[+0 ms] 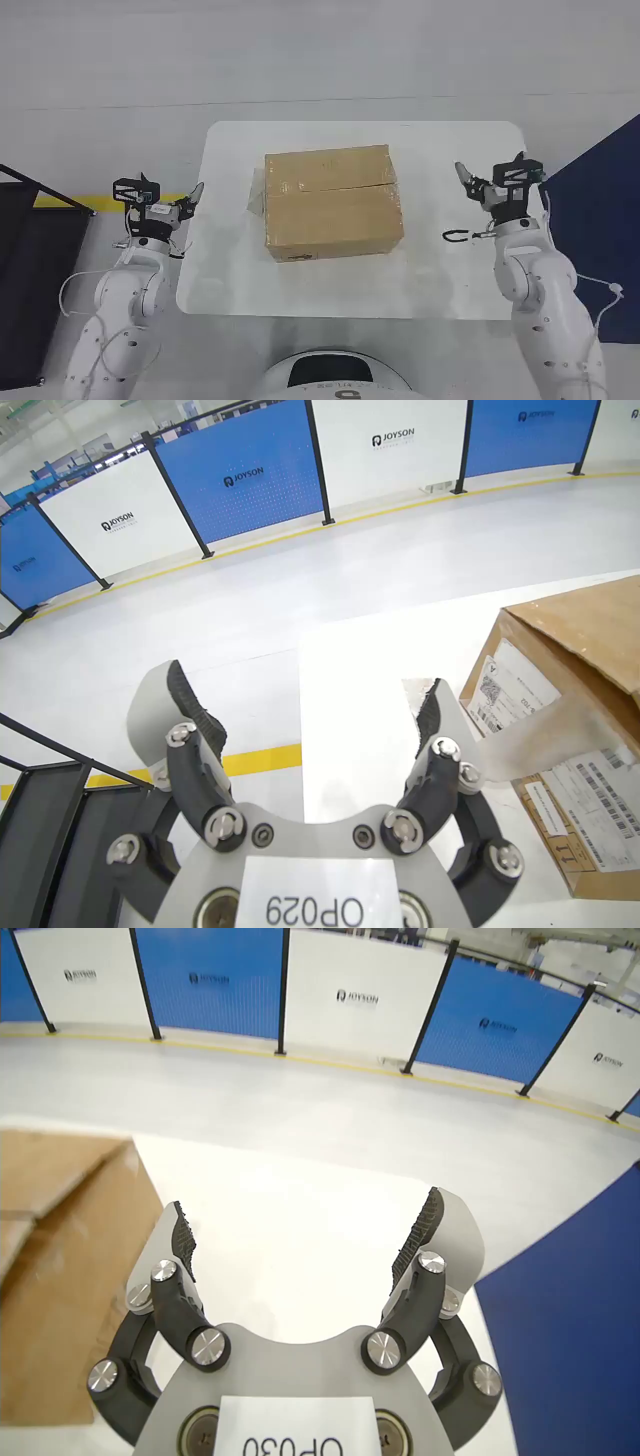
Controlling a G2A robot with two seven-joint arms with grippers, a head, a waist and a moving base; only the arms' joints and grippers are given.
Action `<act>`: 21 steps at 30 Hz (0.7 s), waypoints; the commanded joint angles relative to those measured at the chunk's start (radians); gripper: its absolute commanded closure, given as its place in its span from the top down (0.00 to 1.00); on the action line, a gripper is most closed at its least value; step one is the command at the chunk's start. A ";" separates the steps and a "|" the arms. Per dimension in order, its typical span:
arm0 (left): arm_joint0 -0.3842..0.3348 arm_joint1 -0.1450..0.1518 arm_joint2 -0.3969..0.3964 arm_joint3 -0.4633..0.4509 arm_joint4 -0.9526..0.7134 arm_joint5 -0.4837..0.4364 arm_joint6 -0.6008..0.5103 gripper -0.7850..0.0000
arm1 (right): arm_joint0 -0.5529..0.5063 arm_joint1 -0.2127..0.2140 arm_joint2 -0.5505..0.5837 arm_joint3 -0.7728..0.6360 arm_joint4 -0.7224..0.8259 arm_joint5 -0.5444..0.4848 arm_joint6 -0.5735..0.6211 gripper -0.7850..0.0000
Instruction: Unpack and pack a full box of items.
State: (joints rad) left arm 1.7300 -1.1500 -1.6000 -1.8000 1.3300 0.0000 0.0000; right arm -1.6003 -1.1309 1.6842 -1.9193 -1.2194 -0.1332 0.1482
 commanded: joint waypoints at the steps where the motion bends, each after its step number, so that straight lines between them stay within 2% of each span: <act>1: 0.000 0.000 0.000 0.000 0.000 0.000 0.000 1.00 | 0.080 0.003 -0.007 -0.028 0.040 -0.095 0.245 1.00; 5: 0.000 0.000 0.000 0.000 0.000 0.000 0.000 1.00 | 0.101 0.004 -0.065 -0.018 0.003 -0.128 0.345 1.00; 8: 0.000 0.000 0.000 0.000 0.000 0.000 0.000 1.00 | 0.107 0.001 -0.094 -0.001 0.030 -0.129 0.339 1.00; 11: 0.000 0.000 0.000 0.000 0.000 0.000 0.000 1.00 | 0.096 0.002 -0.071 -0.002 0.073 -0.146 0.320 1.00; 21: 0.000 0.000 0.000 0.000 0.000 0.000 0.000 1.00 | 0.094 0.001 -0.072 0.010 0.078 -0.137 0.316 1.00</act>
State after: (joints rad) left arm 1.7300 -1.1500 -1.6000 -1.8000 1.3300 0.0000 0.0000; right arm -1.5044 -1.1289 1.6130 -1.9204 -1.1458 -0.2783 0.4682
